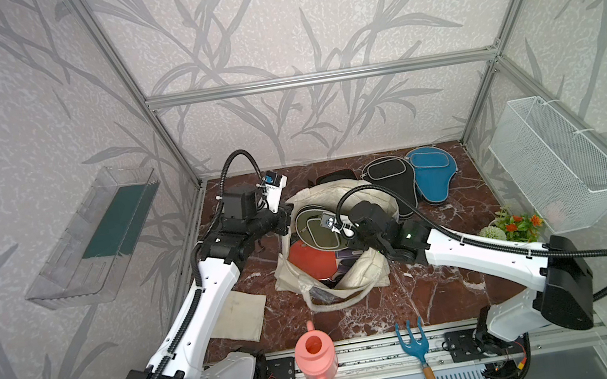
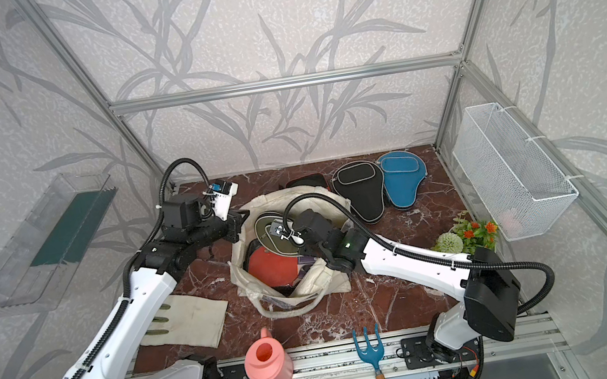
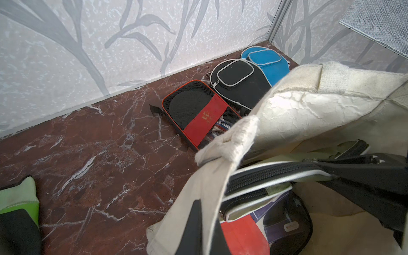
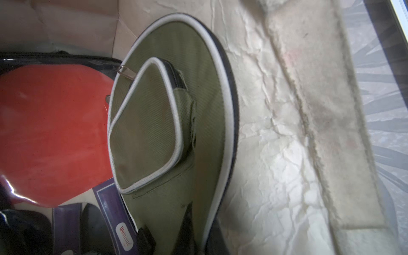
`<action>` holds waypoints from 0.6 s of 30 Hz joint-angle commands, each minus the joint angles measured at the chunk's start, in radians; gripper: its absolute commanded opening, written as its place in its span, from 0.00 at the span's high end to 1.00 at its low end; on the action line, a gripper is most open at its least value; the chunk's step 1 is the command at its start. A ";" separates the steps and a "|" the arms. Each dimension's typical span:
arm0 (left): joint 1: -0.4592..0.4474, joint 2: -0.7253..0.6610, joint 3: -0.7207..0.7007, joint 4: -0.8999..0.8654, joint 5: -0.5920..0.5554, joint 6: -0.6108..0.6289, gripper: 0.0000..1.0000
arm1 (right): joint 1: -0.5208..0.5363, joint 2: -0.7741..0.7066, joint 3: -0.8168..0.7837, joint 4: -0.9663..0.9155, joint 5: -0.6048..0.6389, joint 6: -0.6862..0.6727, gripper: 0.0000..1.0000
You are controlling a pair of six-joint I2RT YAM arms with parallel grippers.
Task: Remove the ping pong set from the canvas bag
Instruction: Pick up the ping pong set from the canvas bag.
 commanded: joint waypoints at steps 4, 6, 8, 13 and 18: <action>-0.004 -0.002 0.036 -0.028 -0.014 0.007 1.00 | -0.020 -0.057 0.063 -0.110 -0.068 0.033 1.00; -0.005 -0.004 0.049 -0.040 -0.029 0.010 1.00 | -0.041 -0.076 0.128 -0.166 -0.129 0.063 1.00; -0.005 -0.008 0.066 -0.052 -0.048 0.011 1.00 | -0.062 -0.094 0.204 -0.219 -0.183 0.092 1.00; -0.004 -0.021 0.120 -0.071 -0.098 0.029 0.88 | -0.117 -0.118 0.377 -0.352 -0.275 0.187 1.00; -0.004 -0.053 0.194 -0.112 -0.232 0.045 0.32 | -0.176 -0.134 0.480 -0.432 -0.331 0.288 1.00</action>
